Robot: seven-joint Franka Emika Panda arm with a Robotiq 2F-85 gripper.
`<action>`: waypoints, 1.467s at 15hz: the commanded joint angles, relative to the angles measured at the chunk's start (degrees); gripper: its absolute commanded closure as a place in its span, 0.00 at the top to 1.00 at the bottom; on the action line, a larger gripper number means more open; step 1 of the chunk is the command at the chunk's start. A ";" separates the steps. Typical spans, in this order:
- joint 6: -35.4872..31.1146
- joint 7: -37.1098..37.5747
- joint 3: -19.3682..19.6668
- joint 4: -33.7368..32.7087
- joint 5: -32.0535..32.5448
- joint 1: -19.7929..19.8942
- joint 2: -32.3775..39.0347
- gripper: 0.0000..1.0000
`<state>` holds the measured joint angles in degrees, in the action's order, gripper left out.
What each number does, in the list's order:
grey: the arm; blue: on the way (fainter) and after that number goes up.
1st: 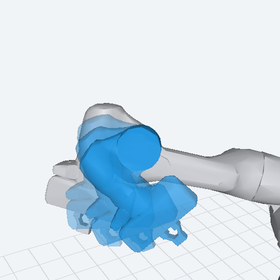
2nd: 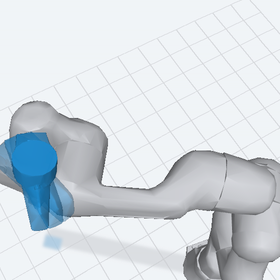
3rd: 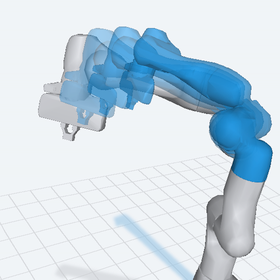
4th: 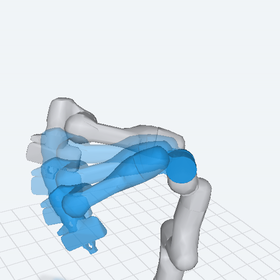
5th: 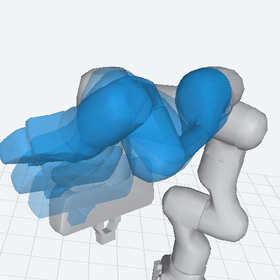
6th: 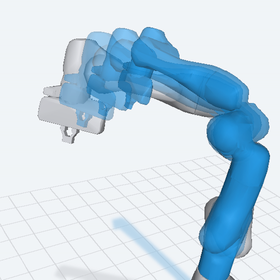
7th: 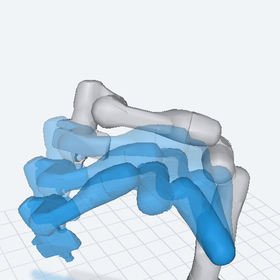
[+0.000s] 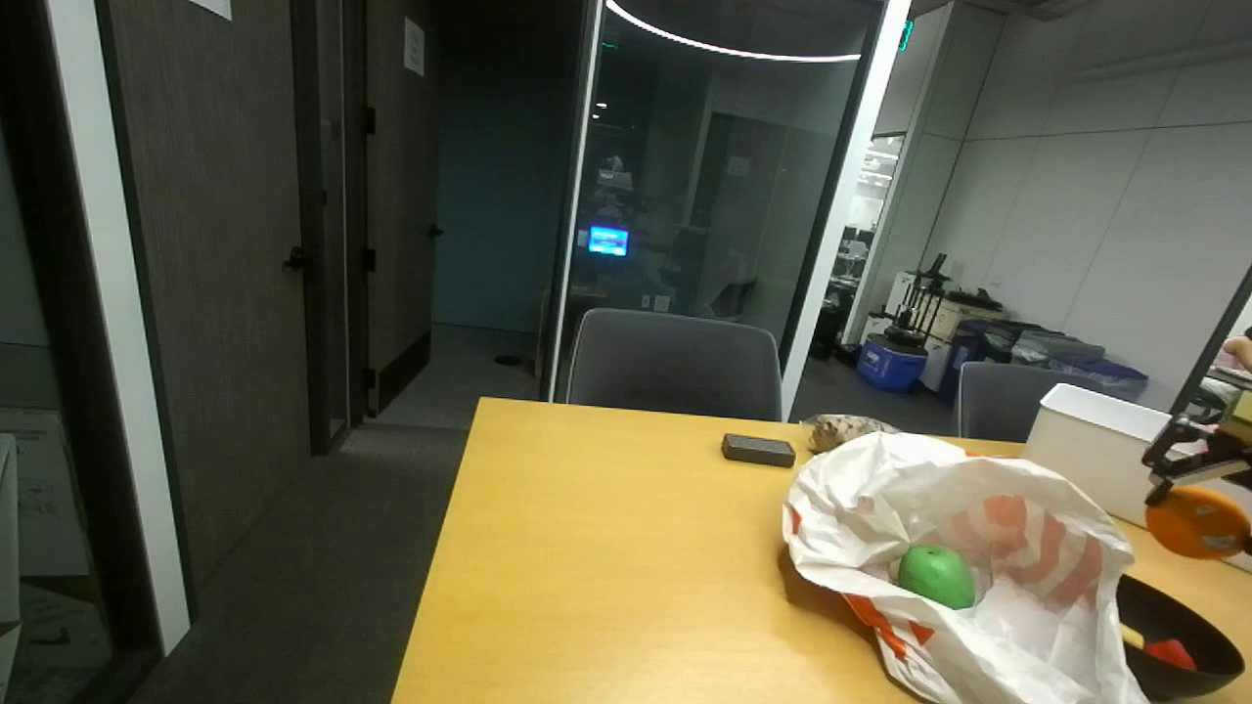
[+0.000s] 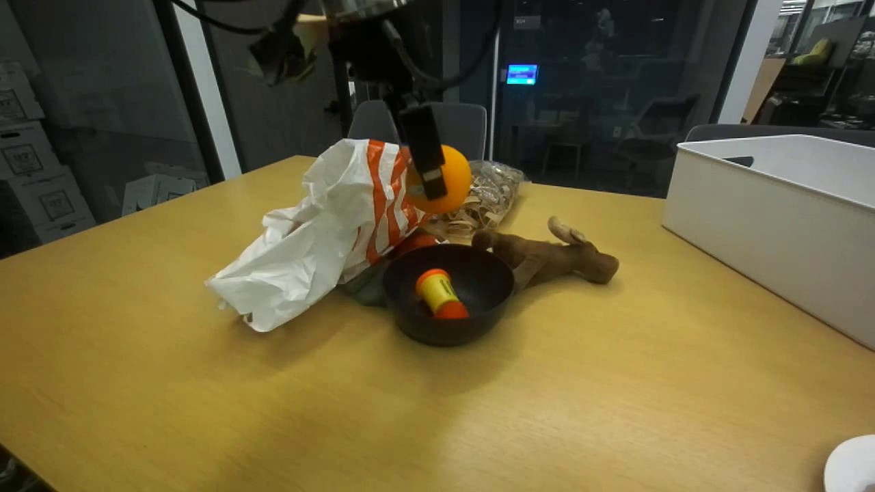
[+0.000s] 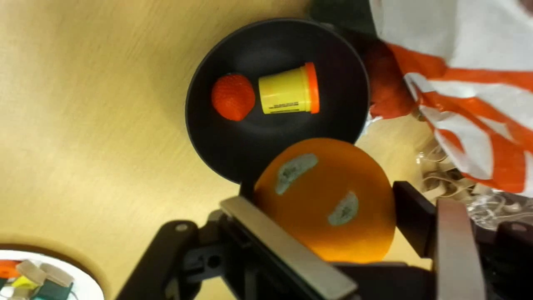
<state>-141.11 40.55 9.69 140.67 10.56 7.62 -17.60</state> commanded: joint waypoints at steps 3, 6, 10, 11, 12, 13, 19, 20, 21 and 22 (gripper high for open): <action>4.08 -16.35 -4.13 6.38 -8.47 -1.57 -16.01 0.56; 5.38 -23.38 -5.52 6.66 -14.41 -5.30 -17.69 0.56; 4.80 -32.20 -5.29 5.53 -24.14 -12.77 -12.72 0.56; 5.00 -34.66 -4.91 5.11 -26.67 -14.57 -10.63 0.56; 5.57 -37.24 -4.56 4.62 -29.16 -16.17 -8.85 0.56; 6.55 -39.67 -4.33 4.02 -31.34 -17.38 -6.48 0.56; 11.24 -29.08 -10.72 -1.24 -20.56 -11.57 7.48 0.56; 9.69 -26.80 -11.26 -1.74 -18.25 -10.93 8.57 0.56; 7.12 -24.88 -11.60 -1.88 -17.02 -10.55 8.94 0.56; 5.39 -23.79 -11.64 -2.22 -16.78 -10.34 9.27 0.56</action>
<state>-132.08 11.64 -0.10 141.08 -9.12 -4.55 -10.17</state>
